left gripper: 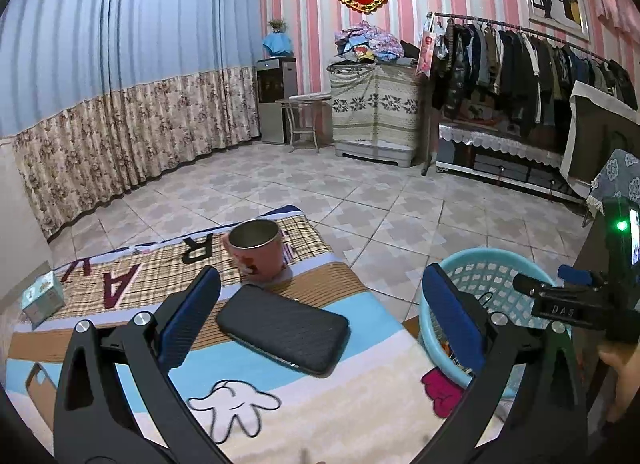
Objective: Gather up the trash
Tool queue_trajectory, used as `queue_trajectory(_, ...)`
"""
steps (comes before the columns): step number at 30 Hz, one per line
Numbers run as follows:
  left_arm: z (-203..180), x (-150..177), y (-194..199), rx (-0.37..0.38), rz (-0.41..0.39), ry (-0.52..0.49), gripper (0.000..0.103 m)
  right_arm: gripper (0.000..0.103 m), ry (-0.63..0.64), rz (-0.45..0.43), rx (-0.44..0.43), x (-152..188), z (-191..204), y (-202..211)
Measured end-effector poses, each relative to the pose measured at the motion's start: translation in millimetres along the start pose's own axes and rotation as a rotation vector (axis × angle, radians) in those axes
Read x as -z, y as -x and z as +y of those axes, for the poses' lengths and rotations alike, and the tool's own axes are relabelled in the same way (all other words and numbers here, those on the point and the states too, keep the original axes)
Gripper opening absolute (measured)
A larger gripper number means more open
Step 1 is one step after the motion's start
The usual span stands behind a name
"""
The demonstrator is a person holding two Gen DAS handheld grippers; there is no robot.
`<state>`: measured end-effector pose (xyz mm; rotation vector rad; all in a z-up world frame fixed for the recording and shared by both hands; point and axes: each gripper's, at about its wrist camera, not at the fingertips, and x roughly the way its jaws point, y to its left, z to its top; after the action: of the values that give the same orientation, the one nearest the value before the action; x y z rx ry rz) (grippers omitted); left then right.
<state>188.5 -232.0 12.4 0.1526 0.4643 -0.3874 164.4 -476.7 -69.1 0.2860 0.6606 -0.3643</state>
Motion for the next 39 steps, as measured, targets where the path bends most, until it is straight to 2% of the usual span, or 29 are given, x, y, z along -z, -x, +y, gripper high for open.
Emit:
queue_trajectory(8,26,10,35,-0.045,-0.041,0.027,0.098,0.099,0.054,-0.083,-0.005,0,31,38)
queue_trajectory(14,54,19,60,-0.08,-0.053,0.071,0.098,0.099,0.088,-0.152,-0.056,3,58,77)
queue_trajectory(18,71,25,74,-0.102,-0.051,0.092,0.098,0.099,0.112,-0.183,-0.101,17,82,101)
queue_trajectory(21,82,36,86,-0.152,-0.043,0.072,0.098,0.099,0.135,-0.196,-0.119,32,101,115)
queue_trajectory(25,93,51,100,-0.17,-0.033,0.066,0.098,0.099,0.162,-0.2,-0.15,51,121,126)
queue_trajectory(29,100,64,114,-0.204,-0.037,0.07,0.098,0.099,0.174,-0.187,-0.149,68,137,134)
queue_trajectory(33,107,78,124,-0.2,-0.028,0.107,0.098,0.099,0.165,-0.185,-0.153,87,148,145)
queue_trajectory(39,112,97,138,-0.223,-0.022,0.099,0.098,0.099,0.172,-0.207,-0.147,112,159,155)
